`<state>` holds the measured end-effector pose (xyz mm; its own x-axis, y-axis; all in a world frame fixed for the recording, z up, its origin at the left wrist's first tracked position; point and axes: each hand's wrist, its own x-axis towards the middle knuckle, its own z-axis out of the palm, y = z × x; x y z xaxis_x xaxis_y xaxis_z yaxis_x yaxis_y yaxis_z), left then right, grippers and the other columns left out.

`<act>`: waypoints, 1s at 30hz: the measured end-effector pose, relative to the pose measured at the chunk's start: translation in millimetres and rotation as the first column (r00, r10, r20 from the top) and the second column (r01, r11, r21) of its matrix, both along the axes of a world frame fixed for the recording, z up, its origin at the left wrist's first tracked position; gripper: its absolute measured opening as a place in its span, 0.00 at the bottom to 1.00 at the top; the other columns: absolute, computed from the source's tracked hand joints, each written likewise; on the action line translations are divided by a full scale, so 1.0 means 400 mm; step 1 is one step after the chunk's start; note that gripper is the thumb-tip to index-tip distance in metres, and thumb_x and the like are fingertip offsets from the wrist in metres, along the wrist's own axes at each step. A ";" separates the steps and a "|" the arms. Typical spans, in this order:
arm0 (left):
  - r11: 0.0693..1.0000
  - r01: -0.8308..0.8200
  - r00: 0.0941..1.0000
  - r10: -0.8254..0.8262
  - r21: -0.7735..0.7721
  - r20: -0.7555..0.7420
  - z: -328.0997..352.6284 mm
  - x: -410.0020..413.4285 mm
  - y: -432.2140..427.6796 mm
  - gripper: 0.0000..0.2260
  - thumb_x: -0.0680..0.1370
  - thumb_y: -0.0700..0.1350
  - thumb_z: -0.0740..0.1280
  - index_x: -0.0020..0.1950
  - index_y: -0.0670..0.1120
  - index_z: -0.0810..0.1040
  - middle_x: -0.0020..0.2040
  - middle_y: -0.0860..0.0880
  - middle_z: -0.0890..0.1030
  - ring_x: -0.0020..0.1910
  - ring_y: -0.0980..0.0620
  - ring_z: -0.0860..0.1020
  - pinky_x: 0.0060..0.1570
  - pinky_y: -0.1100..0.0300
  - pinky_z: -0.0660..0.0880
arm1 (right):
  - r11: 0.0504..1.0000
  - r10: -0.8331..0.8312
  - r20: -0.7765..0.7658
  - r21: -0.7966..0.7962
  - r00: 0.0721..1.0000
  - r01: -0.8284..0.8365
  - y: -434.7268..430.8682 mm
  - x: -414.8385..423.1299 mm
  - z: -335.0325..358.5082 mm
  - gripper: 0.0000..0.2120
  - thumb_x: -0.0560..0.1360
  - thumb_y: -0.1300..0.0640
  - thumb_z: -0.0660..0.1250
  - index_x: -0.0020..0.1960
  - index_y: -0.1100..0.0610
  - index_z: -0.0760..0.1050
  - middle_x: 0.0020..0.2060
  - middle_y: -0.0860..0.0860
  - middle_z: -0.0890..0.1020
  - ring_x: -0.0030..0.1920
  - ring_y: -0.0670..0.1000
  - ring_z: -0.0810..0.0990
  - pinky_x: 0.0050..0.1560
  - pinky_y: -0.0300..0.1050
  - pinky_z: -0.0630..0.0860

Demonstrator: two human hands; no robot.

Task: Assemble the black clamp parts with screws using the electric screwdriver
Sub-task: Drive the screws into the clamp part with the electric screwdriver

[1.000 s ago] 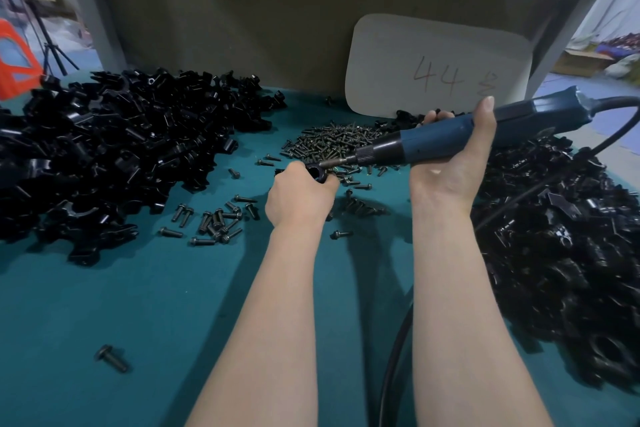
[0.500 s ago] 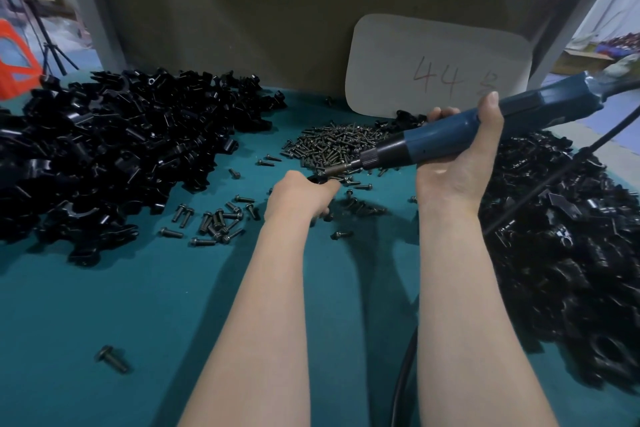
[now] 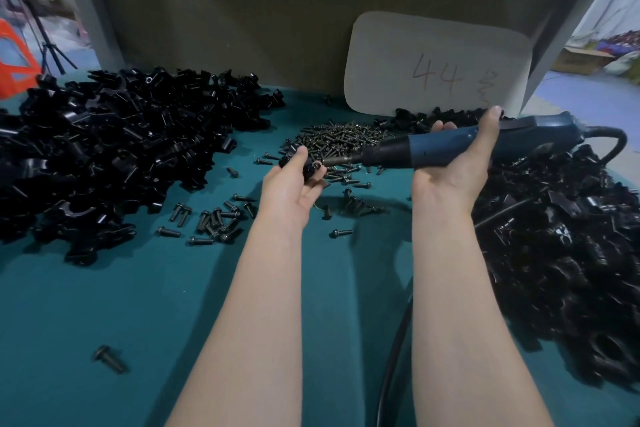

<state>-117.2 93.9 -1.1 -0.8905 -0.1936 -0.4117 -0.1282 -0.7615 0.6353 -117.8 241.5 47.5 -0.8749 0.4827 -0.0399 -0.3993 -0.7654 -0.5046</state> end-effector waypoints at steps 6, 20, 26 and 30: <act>0.994 0.007 1.000 -0.007 -0.110 0.002 0.004 0.000 0.010 0.05 0.79 0.42 0.67 0.52 0.43 0.74 0.53 0.43 0.80 0.41 0.50 0.81 0.51 0.55 0.78 | 0.999 -0.032 0.008 0.034 0.999 0.032 -0.009 0.001 0.001 0.13 0.75 0.51 0.70 0.53 0.53 0.68 0.42 0.52 0.77 0.39 0.48 0.79 0.36 0.38 0.77; 0.945 -0.113 0.994 0.107 -0.307 -0.036 -0.006 -0.005 0.025 0.07 0.79 0.41 0.67 0.42 0.44 0.73 0.43 0.48 0.77 0.41 0.54 0.77 0.38 0.68 0.76 | 0.991 -0.025 -0.054 0.133 0.998 0.032 -0.035 0.006 0.009 0.24 0.76 0.54 0.69 0.68 0.55 0.64 0.43 0.51 0.76 0.39 0.47 0.79 0.45 0.41 0.79; 0.902 -0.142 0.990 0.137 -0.409 -0.042 -0.009 -0.008 0.027 0.04 0.79 0.44 0.67 0.47 0.46 0.74 0.45 0.49 0.78 0.47 0.50 0.77 0.55 0.60 0.74 | 0.990 -0.022 -0.047 0.135 0.999 0.028 -0.046 0.007 0.012 0.26 0.75 0.54 0.69 0.69 0.55 0.63 0.45 0.51 0.76 0.42 0.49 0.78 0.49 0.42 0.80; 0.895 -0.152 0.988 0.145 -0.419 -0.049 -0.002 -0.001 0.036 0.15 0.79 0.45 0.67 0.64 0.42 0.74 0.60 0.44 0.78 0.61 0.47 0.76 0.65 0.53 0.72 | 0.989 -0.029 -0.022 0.143 0.999 0.032 -0.046 0.006 0.009 0.27 0.75 0.53 0.69 0.70 0.55 0.63 0.51 0.54 0.76 0.47 0.51 0.77 0.55 0.47 0.79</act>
<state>-117.5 108.4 -1.8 -0.8437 -0.4758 -0.2486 -0.0218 -0.4322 0.9015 -115.4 223.2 51.1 -0.8598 0.5083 0.0491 -0.4323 -0.6734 -0.5997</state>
